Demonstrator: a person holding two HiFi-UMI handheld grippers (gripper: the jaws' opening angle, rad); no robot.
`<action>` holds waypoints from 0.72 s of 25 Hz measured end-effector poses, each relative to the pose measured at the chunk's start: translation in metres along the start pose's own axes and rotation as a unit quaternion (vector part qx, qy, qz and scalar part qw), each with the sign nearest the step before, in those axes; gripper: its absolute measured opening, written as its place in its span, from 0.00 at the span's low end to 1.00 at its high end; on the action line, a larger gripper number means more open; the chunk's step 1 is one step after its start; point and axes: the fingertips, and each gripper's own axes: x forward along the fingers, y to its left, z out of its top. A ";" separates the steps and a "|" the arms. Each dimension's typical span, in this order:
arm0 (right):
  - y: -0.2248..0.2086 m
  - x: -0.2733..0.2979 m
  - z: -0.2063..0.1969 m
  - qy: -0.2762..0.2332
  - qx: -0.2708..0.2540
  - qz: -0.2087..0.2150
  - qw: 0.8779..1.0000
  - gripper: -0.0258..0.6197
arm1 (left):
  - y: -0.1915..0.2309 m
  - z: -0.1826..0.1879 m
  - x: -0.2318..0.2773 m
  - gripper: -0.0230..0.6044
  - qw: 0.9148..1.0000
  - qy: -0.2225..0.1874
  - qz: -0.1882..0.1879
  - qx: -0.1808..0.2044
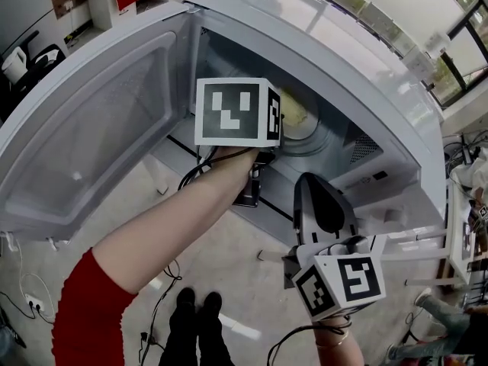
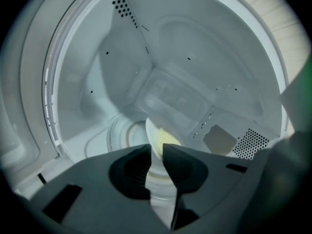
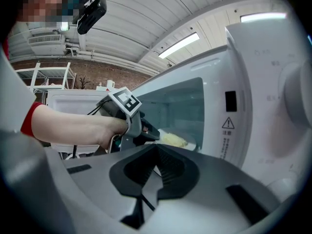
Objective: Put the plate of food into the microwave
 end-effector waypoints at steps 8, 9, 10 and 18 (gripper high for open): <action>-0.004 -0.002 -0.003 0.005 -0.001 0.001 1.000 0.06 | 0.009 0.002 0.002 0.18 0.998 -0.004 0.041 0.051; -0.004 -0.002 -0.003 0.005 -0.002 0.001 1.000 0.06 | 0.012 0.003 0.001 0.18 0.997 -0.006 0.053 0.062; -0.005 -0.002 -0.004 0.006 -0.002 0.002 1.000 0.06 | 0.015 0.005 -0.001 0.18 0.995 -0.007 0.068 0.077; -0.005 -0.001 -0.007 0.008 -0.002 0.008 1.000 0.06 | 0.007 0.004 0.005 0.18 0.991 -0.016 0.060 0.118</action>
